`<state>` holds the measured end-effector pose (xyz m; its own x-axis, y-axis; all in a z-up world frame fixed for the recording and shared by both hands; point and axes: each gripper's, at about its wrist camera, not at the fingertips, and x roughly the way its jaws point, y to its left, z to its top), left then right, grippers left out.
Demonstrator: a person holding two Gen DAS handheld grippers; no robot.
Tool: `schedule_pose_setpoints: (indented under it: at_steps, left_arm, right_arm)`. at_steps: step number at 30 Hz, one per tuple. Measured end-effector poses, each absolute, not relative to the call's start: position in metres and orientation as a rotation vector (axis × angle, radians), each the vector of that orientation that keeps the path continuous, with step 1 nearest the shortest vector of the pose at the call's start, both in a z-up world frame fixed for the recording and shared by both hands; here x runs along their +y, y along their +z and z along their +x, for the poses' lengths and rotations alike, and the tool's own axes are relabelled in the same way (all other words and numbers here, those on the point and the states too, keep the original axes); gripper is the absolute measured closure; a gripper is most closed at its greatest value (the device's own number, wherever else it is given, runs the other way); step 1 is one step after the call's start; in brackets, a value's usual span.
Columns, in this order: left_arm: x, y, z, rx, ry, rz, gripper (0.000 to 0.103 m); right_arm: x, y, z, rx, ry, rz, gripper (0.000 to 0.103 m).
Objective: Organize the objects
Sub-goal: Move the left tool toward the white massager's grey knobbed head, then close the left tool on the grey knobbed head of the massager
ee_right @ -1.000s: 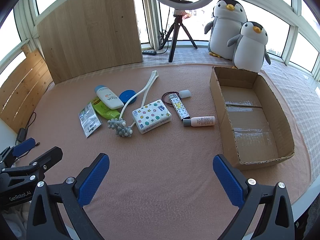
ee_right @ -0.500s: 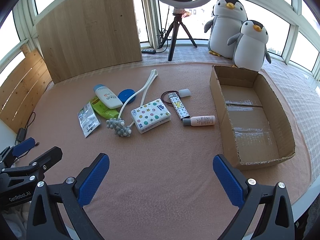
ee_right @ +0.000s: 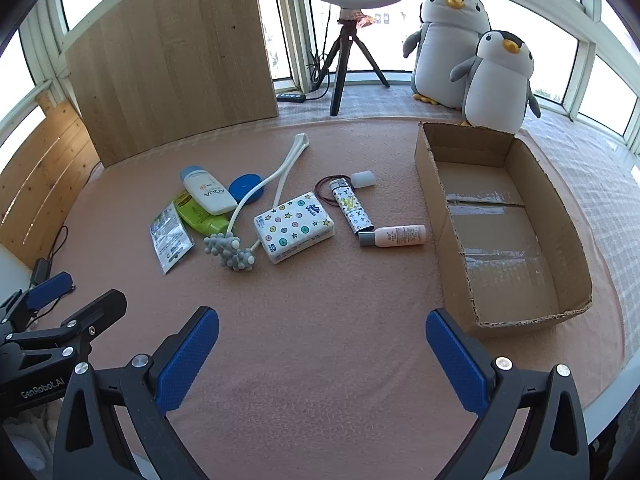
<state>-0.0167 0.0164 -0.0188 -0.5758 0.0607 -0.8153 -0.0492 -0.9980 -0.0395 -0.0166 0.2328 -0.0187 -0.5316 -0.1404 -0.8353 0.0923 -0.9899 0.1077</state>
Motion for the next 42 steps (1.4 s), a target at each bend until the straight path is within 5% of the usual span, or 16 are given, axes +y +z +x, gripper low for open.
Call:
schedule_pose_setpoints:
  at_steps: [23, 32, 37, 42]
  left_arm:
    - [0.05, -0.053, -0.081, -0.035, 2.6, -1.439, 0.003]
    - [0.07, -0.079, -0.118, 0.004, 2.572, -1.488, 0.023]
    - [0.077, -0.095, -0.129, 0.016, 2.53, -1.531, 0.05]
    - [0.079, -0.101, -0.13, 0.031, 2.524, -1.522, 0.054]
  right_arm:
    - [0.265, -0.024, -0.055, -0.272, -2.573, 1.476, 0.001]
    - [0.278, -0.026, -0.057, -0.312, -2.566, 1.492, 0.001]
    - [0.282, -0.026, -0.057, -0.324, -2.557, 1.486, 0.006]
    - [0.283, -0.029, -0.058, -0.346, -2.538, 1.493, 0.01]
